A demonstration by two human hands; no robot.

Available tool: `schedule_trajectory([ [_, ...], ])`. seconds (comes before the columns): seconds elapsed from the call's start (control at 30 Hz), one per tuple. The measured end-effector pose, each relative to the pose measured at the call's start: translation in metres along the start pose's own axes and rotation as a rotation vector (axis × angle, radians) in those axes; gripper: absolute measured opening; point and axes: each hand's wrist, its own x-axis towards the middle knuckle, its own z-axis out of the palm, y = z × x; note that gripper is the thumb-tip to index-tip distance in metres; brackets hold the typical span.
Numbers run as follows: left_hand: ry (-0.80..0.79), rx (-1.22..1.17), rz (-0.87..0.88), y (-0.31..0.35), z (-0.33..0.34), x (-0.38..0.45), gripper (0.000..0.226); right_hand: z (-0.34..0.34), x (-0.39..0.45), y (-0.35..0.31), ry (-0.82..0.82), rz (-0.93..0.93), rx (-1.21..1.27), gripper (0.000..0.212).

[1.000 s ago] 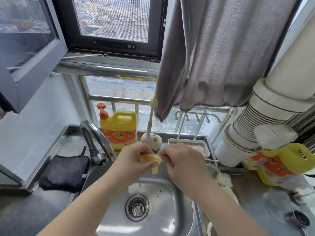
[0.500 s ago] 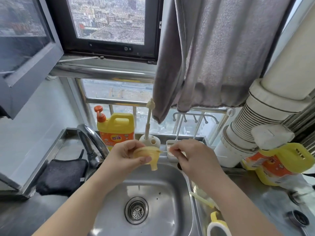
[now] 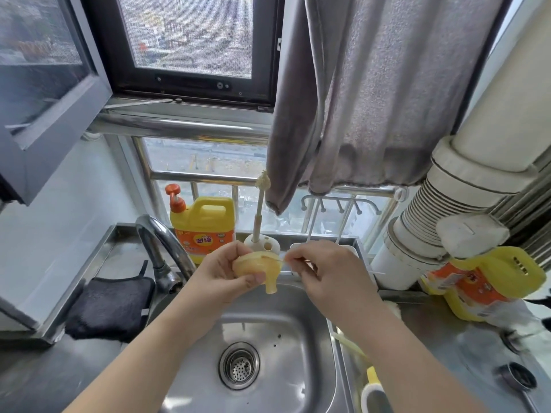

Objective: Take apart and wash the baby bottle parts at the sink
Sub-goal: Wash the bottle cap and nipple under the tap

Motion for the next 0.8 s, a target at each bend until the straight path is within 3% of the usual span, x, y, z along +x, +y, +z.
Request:
schedule_trajectory([
  [0.13,-0.038,-0.014,-0.199,-0.002,0.007,-0.002,0.063,0.001,-0.004,0.000,-0.013,0.009,-0.003,0.022],
  [0.27,-0.029,0.085,-0.256,-0.002,0.014,-0.002,0.065,0.006,-0.006,0.000,-0.031,-0.034,-0.102,0.018],
  [0.37,-0.039,0.273,-0.221,-0.001,0.013,0.001,0.057,0.010,-0.007,-0.002,0.080,-0.125,-0.216,0.014],
  [0.5,-0.007,0.461,-0.151,-0.003,0.012,0.005,0.035,0.014,-0.008,0.000,0.094,-0.161,-0.299,0.010],
  [0.67,0.018,0.298,-0.072,-0.001,0.001,0.003,0.051,0.009,-0.010,0.020,0.126,-0.111,-0.273,0.012],
  [0.8,-0.028,0.339,-0.035,-0.001,0.006,0.004,0.030,0.006,-0.007,0.014,0.158,-0.129,-0.252,0.011],
])
